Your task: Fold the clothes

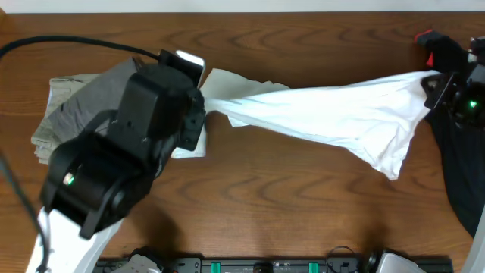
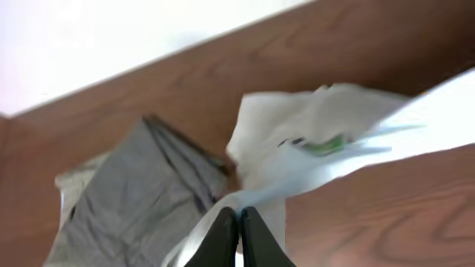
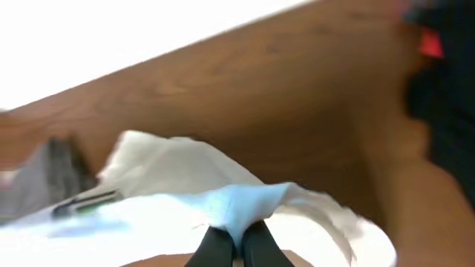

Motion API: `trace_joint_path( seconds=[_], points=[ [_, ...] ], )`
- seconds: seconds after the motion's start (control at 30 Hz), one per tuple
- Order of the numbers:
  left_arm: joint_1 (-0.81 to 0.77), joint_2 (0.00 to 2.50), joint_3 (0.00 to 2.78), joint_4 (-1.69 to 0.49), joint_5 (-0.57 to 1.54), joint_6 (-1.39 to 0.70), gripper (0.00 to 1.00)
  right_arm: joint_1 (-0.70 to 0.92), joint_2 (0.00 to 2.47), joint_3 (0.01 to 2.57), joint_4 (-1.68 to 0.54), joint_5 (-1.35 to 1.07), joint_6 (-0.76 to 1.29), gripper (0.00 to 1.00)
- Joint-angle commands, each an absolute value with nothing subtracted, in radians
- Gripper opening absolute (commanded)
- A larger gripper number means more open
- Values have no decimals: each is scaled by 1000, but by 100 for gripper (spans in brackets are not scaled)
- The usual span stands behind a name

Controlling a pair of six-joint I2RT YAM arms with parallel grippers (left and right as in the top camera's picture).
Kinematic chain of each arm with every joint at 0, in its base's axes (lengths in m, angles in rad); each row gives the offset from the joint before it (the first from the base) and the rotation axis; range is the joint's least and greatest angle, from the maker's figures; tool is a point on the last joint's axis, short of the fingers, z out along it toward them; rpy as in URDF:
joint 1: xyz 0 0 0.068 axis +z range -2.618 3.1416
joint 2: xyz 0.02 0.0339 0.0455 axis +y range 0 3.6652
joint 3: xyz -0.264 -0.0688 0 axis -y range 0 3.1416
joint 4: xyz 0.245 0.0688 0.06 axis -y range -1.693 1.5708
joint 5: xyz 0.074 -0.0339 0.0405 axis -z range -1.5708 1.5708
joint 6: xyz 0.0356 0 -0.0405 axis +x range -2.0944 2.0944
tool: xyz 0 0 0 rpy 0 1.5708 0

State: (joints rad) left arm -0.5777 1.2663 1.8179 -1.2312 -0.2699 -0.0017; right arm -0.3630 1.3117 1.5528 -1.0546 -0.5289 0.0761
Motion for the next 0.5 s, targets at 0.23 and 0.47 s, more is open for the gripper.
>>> trace_joint_path(
  seconds=[0.23, 0.47],
  points=[
    [-709, 1245, 2103, -1257, -301, 27, 6, -377, 1149, 1705, -1006, -641, 80, 1],
    [-752, 1254, 2371, -1320, -301, 30, 6, -377, 1082, 1908, -1013, -464, 169, 1]
  ],
)
